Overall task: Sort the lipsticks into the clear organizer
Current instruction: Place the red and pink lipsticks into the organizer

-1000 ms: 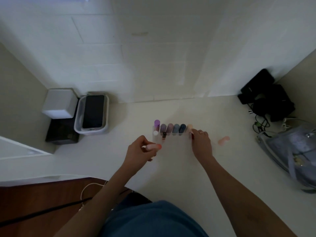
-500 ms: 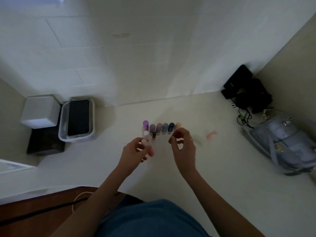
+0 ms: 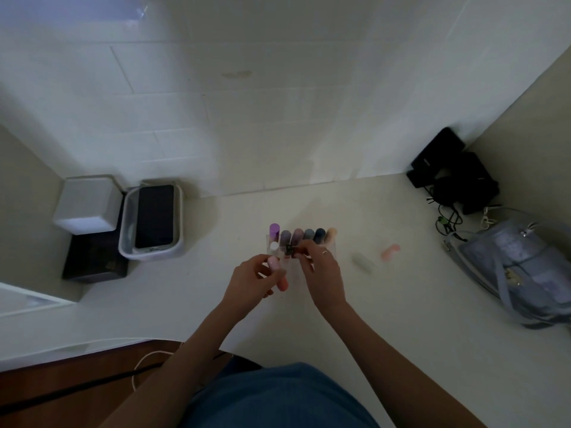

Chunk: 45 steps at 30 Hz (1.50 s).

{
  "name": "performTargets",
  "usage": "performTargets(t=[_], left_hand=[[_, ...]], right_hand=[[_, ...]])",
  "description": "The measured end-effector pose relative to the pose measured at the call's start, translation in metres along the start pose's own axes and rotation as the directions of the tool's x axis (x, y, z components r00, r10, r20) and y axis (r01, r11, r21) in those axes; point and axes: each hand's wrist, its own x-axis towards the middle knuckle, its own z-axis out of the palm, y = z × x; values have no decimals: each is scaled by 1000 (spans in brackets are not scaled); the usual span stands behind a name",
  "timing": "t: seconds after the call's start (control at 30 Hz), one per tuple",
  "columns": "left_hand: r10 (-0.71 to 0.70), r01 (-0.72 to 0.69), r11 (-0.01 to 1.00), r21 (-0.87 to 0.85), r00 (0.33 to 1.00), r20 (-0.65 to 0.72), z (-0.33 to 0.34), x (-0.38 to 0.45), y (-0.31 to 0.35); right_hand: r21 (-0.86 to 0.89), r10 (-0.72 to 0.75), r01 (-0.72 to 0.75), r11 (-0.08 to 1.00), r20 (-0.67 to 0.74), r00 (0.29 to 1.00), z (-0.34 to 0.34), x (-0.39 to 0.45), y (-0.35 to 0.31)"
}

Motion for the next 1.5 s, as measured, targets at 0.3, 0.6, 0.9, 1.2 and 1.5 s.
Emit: performTargets(t=[0.3, 0.6, 0.9, 1.2, 1.5], left_hand=[[13, -14, 999, 34, 1000, 20, 0, 6, -1], [80, -85, 996, 34, 989, 122, 15, 9, 0], [127, -137, 990, 46, 977, 174, 27, 15, 4], [16, 4, 991, -132, 988, 152, 32, 22, 9], [0, 16, 994, -112, 990, 144, 31, 24, 3]], right_hand=[[13, -11, 11, 1000, -34, 999, 8, 6, 0], [58, -34, 32, 998, 26, 999, 5, -23, -5], [259, 75, -72, 963, -3, 997, -4, -31, -1], [583, 318, -372, 722, 197, 927, -10, -35, 2], [618, 366, -293, 730, 8, 930, -31, -26, 17]])
